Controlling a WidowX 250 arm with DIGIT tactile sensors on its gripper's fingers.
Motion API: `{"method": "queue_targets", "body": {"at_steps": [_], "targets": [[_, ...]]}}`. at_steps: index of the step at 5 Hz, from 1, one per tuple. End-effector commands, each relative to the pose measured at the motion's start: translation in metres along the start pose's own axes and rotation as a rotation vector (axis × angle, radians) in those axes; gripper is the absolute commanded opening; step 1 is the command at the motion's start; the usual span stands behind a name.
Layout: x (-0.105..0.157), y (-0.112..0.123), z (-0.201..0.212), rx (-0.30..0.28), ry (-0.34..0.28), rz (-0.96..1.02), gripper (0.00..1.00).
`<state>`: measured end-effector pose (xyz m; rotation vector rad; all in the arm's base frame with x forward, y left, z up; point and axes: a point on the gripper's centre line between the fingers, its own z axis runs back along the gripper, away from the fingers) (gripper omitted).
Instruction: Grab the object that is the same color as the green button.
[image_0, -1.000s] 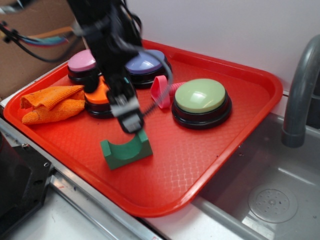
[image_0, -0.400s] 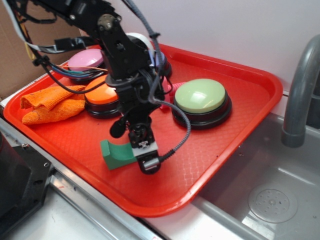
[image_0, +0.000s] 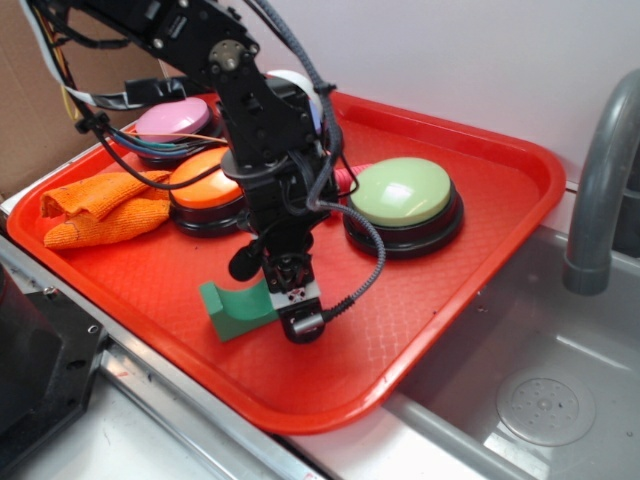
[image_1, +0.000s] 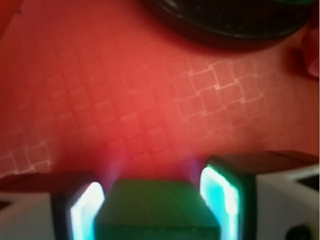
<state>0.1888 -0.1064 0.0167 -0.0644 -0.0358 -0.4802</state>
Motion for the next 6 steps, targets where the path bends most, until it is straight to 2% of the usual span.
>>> {"method": "queue_targets", "body": {"at_steps": [1,2,3,5,6], "targets": [[0.011,0.016,0.053,-0.024,-0.049,0.05,0.0],[0.013,0.035,0.089,-0.009,-0.053,0.105,0.0],[-0.001,0.06,0.124,0.003,-0.08,0.235,0.0],[-0.039,0.082,0.167,0.143,-0.067,0.435,0.0],[-0.048,0.09,0.168,0.108,-0.062,0.447,0.0]]}}
